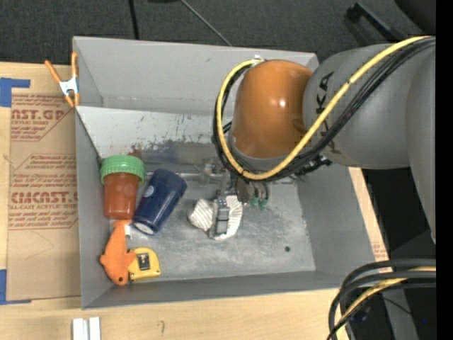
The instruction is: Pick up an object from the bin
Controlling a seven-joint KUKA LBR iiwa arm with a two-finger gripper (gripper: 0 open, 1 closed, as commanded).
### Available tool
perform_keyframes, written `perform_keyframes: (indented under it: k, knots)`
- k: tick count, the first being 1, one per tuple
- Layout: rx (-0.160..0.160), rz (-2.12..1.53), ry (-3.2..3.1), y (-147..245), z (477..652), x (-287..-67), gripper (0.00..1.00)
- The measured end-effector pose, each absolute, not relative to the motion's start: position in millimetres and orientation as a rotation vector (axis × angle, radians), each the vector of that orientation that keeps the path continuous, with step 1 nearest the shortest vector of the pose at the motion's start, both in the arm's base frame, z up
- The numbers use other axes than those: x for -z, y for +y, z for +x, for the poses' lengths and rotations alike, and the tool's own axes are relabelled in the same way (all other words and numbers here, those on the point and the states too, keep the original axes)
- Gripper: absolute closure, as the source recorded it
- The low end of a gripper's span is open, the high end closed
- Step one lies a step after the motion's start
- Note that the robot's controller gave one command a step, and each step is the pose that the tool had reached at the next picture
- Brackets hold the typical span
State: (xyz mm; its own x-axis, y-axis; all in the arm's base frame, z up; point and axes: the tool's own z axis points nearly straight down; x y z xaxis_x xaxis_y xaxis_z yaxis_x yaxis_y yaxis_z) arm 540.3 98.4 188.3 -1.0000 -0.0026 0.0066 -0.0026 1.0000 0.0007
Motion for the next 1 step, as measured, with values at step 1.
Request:
perform_keyframes:
  k: [1]
  knots:
    - [0.003,0.002,-3.143,98.0,541.9,-193.1,0.0]
